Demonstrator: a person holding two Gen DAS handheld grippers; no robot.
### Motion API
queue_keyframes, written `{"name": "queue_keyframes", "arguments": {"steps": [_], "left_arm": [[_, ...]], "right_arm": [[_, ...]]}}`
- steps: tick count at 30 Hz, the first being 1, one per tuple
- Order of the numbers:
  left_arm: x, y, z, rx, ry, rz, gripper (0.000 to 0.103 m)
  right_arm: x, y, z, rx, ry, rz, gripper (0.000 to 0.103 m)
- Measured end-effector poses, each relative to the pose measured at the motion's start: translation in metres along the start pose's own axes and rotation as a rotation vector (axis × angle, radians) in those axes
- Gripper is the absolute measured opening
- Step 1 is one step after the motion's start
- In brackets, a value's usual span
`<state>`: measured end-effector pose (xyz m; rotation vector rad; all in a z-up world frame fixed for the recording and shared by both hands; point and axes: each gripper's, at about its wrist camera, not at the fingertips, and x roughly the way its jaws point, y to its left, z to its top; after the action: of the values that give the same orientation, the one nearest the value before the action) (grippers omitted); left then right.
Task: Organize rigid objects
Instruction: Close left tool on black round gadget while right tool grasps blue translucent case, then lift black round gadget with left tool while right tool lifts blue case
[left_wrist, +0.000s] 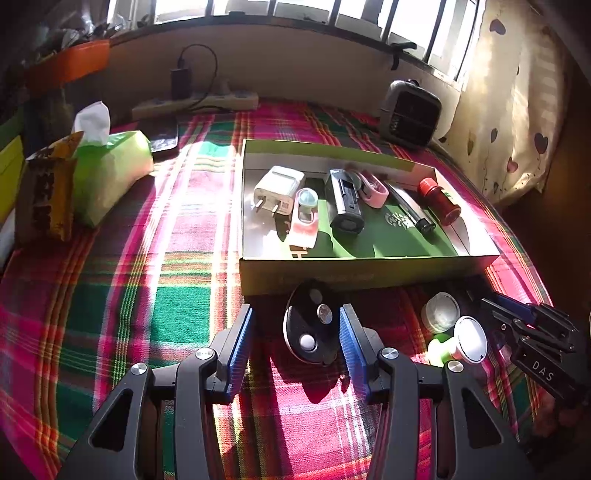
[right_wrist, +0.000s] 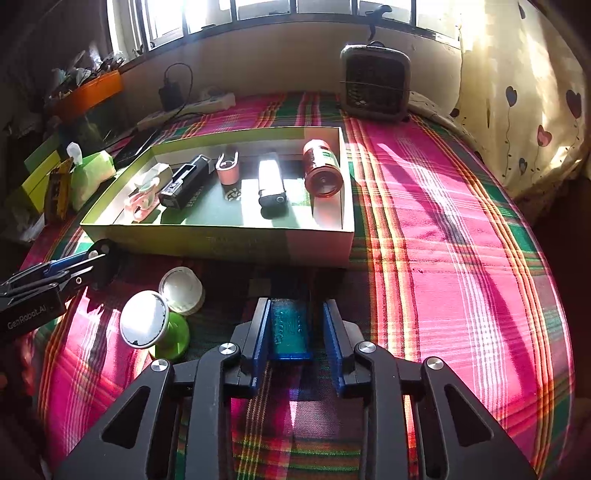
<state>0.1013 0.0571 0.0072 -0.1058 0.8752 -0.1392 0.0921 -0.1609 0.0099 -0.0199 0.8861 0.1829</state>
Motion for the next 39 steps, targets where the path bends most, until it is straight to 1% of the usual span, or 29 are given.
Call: {"name": "queue_keyframes", "arguments": {"steps": [2, 4, 8, 39], "left_arm": [[0.0004, 0.0009, 0.0005, -0.005, -0.003, 0.000, 0.044], [0.0003, 0.0014, 0.0008, -0.009, -0.006, -0.003, 0.036], [-0.0009, 0.0002, 0.0007, -0.003, -0.009, -0.007, 0.027], [-0.0058, 0.0019, -0.0002, -0.011, -0.017, -0.004, 0.025]], "right_arm": [[-0.0001, -0.0005, 0.0000, 0.001, 0.000, 0.004, 0.027], [-0.0001, -0.0004, 0.0002, 0.001, -0.001, 0.009, 0.026], [0.0000, -0.0003, 0.0001, 0.001, 0.000, 0.017, 0.025], [-0.0007, -0.0035, -0.0011, 0.013, -0.003, 0.037, 0.024]]}}
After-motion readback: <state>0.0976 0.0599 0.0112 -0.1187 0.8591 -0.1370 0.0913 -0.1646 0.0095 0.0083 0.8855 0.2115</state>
